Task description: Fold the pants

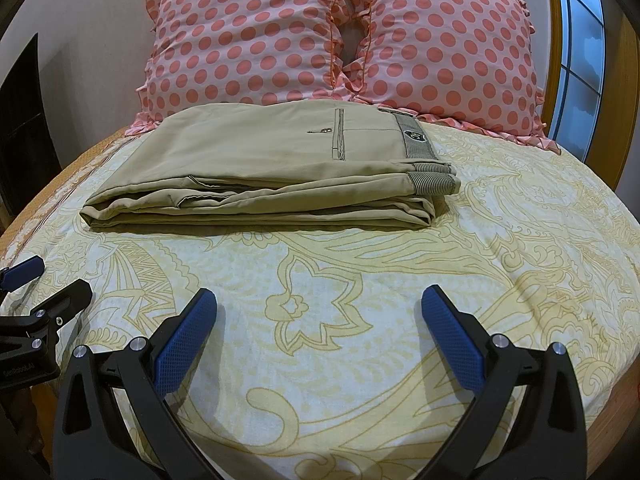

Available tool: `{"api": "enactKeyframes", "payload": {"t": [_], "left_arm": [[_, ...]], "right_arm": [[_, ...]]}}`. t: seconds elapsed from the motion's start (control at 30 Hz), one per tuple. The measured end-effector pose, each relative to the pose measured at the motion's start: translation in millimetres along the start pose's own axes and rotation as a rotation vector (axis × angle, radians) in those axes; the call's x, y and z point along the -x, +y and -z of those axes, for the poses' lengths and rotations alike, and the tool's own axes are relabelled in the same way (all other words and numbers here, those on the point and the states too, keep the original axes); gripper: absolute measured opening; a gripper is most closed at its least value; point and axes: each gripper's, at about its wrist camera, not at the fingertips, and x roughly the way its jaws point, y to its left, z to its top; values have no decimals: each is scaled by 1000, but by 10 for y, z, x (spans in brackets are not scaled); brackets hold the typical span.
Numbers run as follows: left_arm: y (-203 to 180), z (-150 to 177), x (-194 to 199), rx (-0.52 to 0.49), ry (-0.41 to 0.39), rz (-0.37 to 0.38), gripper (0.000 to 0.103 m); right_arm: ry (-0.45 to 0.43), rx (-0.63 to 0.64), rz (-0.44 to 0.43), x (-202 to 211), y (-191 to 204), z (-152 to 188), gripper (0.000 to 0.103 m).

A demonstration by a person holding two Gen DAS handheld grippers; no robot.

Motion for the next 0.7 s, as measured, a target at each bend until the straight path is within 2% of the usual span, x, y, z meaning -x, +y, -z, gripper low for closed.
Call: {"api": "enactKeyframes", "payload": {"t": [0.7], "left_arm": [[-19, -40, -28, 1, 6, 1, 101]], "right_arm": [[-2, -2, 3, 1, 2, 2, 102]]}}
